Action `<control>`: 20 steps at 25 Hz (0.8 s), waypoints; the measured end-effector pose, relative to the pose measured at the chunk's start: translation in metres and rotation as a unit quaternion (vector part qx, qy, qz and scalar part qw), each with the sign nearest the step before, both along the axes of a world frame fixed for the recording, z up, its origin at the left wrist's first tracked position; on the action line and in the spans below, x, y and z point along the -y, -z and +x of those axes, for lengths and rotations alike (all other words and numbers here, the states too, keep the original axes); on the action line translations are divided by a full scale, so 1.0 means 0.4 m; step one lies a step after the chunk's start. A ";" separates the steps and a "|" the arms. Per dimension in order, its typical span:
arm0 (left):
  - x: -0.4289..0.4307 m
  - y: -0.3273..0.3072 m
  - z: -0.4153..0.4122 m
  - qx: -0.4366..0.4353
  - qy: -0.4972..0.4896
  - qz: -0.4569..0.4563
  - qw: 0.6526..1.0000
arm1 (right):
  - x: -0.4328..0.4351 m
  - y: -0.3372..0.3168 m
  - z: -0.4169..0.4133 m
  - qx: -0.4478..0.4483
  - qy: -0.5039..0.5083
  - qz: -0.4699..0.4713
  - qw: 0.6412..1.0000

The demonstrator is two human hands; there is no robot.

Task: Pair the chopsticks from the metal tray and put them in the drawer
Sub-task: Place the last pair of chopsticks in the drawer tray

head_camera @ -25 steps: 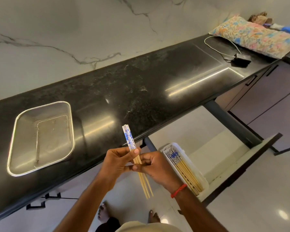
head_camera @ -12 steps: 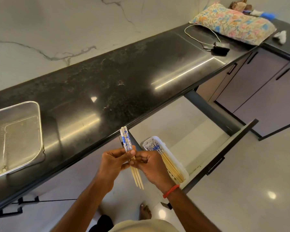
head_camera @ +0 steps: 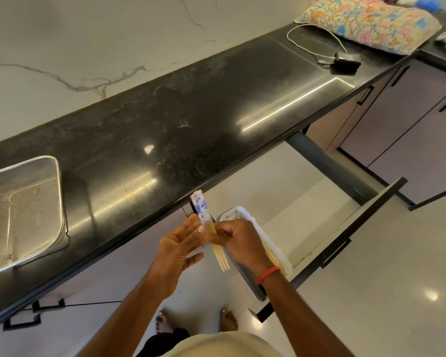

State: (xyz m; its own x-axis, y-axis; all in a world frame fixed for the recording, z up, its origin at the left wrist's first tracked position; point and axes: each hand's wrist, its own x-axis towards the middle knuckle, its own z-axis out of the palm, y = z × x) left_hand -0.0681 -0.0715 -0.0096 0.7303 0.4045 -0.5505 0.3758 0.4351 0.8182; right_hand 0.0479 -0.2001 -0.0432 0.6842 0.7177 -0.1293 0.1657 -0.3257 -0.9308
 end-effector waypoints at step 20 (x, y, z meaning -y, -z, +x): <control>0.002 0.049 -0.028 -0.069 -0.074 0.063 0.993 | 0.124 0.224 0.160 0.119 0.031 -0.383 0.916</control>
